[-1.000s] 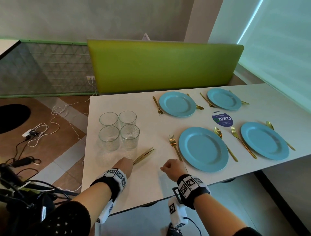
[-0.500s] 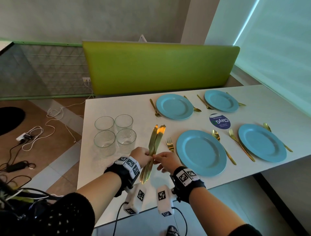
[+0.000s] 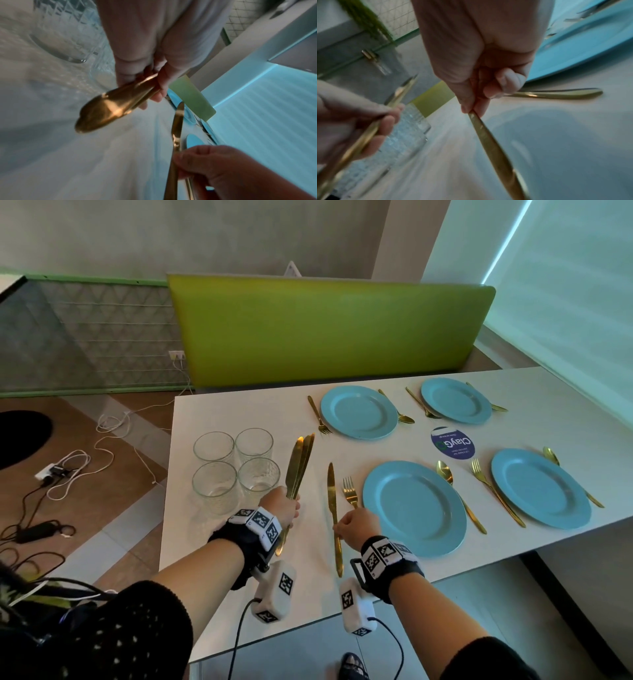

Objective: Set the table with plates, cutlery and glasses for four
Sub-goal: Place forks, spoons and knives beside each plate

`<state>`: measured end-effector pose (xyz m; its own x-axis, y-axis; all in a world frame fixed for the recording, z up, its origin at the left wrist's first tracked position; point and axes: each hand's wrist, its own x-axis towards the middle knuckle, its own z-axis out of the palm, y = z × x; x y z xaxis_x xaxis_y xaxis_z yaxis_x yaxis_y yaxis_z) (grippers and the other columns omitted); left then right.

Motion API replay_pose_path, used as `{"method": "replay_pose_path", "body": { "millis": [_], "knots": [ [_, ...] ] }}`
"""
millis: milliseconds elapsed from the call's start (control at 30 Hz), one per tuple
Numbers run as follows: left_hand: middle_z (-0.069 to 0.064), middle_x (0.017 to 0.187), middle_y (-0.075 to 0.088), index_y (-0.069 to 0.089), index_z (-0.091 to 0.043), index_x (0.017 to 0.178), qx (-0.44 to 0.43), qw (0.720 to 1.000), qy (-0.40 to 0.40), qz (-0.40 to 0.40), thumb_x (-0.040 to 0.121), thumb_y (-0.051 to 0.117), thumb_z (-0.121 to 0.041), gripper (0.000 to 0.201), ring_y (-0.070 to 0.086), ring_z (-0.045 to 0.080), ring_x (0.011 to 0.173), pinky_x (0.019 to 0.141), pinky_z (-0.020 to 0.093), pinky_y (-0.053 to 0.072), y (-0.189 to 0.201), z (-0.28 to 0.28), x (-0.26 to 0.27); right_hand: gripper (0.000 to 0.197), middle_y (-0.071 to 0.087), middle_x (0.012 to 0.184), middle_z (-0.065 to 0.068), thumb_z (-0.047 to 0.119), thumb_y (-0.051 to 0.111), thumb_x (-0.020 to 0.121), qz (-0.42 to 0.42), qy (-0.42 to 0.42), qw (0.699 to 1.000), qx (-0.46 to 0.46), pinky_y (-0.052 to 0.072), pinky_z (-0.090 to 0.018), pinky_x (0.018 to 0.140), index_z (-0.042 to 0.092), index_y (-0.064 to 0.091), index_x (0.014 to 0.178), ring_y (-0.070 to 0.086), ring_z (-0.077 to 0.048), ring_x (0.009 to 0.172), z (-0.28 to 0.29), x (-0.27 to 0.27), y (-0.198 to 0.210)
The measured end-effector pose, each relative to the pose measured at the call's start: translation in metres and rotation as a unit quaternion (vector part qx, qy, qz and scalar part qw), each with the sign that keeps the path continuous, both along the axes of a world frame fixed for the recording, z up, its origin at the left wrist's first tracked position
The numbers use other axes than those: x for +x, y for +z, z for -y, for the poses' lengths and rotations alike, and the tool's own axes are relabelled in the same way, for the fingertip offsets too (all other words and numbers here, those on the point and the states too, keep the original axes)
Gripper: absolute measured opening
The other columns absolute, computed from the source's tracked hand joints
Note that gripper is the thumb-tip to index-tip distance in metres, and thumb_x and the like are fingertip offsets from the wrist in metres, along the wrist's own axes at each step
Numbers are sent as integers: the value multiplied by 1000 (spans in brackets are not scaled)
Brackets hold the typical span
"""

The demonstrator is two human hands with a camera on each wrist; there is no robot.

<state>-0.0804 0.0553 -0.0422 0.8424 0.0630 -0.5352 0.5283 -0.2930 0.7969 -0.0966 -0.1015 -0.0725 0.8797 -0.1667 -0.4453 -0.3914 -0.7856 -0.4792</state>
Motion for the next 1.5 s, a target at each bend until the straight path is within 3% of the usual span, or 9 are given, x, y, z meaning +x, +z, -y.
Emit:
{"method": "replay_pose_path", "body": {
  "millis": [100, 167, 300, 433, 933, 1167, 1367, 1500],
  "knots": [
    [1, 69, 46, 43, -15, 72, -39, 999, 8, -13, 96, 31, -2, 30, 43, 12, 57, 50, 23, 33, 4, -1, 2, 27, 70, 106, -9, 29, 58, 89, -17, 23, 998, -59, 54, -33, 89, 6, 70, 95, 65, -24, 101, 0, 3, -8],
    [1, 70, 47, 43, -16, 74, -41, 999, 8, -9, 95, 30, -3, 27, 43, 13, 57, 49, 22, 34, 4, -1, 3, 28, 70, 105, -9, 27, 59, 89, -19, 14, 997, -78, 55, -33, 87, 5, 69, 103, 65, -24, 100, 1, 5, -14],
    [3, 69, 48, 41, -10, 93, -53, 999, 3, -4, 93, 29, -1, 15, 42, 14, 54, 43, 20, 35, 4, -1, 4, 23, 70, 102, -8, 22, 56, 87, -7, -9, 992, -127, 55, -31, 81, 11, 71, 101, 66, -25, 95, -1, 9, -22],
    [1, 70, 52, 45, -9, 98, -16, 1000, -9, 18, 94, 31, -5, 16, 46, 14, 56, 51, 23, 37, 1, -2, 6, 27, 69, 105, -9, 24, 55, 88, 4, -19, 989, -147, 52, -31, 80, 10, 70, 106, 66, -27, 98, -1, 12, -24],
    [0, 71, 53, 46, -10, 99, -12, 999, -5, 33, 95, 32, -5, 15, 47, 12, 56, 52, 21, 39, -3, 1, 10, 26, 69, 104, -11, 17, 51, 88, 18, -87, 986, -144, 52, -31, 80, 12, 70, 104, 66, -30, 96, 10, 15, -27],
    [0, 72, 53, 46, -11, 100, 3, 999, -19, 32, 94, 33, -6, 15, 48, 12, 58, 53, 21, 40, -6, 2, 10, 26, 69, 104, -11, 17, 49, 89, 21, -87, 986, -142, 53, -31, 80, 10, 70, 104, 66, -30, 97, 13, 13, -26],
    [0, 69, 51, 42, -10, 101, 1, 999, -26, 30, 95, 31, -4, 14, 45, 11, 54, 46, 18, 37, -4, 3, 9, 26, 69, 103, -11, 18, 50, 89, 20, -84, 986, -141, 52, -31, 79, 11, 70, 103, 66, -29, 97, 14, 11, -25],
    [-1, 70, 51, 45, -9, 109, 6, 999, -24, 30, 95, 32, -5, 20, 46, 11, 55, 47, 18, 38, -5, 2, 9, 26, 69, 102, -11, 18, 50, 88, 23, -79, 987, -136, 53, -31, 78, 11, 70, 102, 66, -29, 95, 14, 10, -24]
  ]
}}
